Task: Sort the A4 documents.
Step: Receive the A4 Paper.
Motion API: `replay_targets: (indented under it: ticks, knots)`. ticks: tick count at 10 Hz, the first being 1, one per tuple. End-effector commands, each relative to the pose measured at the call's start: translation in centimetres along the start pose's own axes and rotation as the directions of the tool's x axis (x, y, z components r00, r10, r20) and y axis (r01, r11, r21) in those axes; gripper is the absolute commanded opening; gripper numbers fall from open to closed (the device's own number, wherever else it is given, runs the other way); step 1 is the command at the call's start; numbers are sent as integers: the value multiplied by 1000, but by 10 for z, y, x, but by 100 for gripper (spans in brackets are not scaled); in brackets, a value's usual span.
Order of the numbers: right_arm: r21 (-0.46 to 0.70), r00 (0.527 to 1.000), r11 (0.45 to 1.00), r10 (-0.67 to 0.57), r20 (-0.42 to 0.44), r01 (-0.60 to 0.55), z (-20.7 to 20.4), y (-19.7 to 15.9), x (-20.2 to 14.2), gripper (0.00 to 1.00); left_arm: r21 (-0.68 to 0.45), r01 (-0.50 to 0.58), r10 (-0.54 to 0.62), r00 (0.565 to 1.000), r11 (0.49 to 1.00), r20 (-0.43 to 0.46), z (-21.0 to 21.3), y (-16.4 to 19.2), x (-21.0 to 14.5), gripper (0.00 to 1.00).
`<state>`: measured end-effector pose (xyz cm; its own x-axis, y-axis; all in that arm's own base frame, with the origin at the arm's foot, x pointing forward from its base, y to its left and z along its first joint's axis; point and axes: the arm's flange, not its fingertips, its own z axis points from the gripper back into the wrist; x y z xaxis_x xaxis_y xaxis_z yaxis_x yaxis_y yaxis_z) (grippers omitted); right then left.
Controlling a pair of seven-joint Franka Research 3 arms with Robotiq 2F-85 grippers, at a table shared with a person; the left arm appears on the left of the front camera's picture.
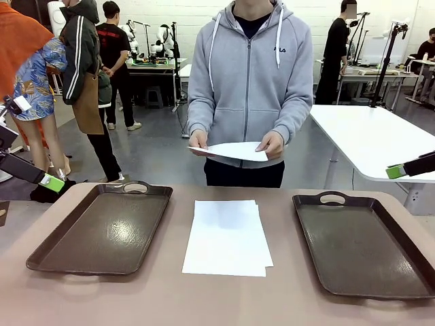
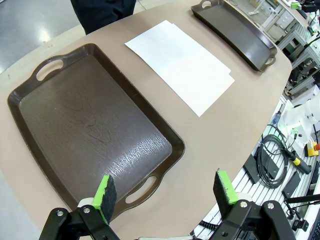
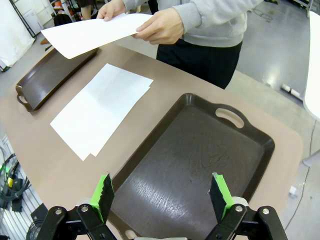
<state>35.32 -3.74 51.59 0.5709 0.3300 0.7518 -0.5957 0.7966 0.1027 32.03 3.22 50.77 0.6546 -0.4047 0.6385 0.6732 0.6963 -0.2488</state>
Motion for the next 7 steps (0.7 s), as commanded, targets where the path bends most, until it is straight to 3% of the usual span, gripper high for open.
replay_targets:
  ticks: [1, 7]
  knots:
    - [16, 1000, 1000, 6, 2, -6, 1, 0, -1, 100, -12, 12, -12, 1000, 1000, 11, 1, 1, -1, 100]
    - [16, 1000, 1000, 6, 2, -6, 1, 0, -1, 100, -12, 12, -12, 1000, 1000, 11, 1, 1, -1, 100]
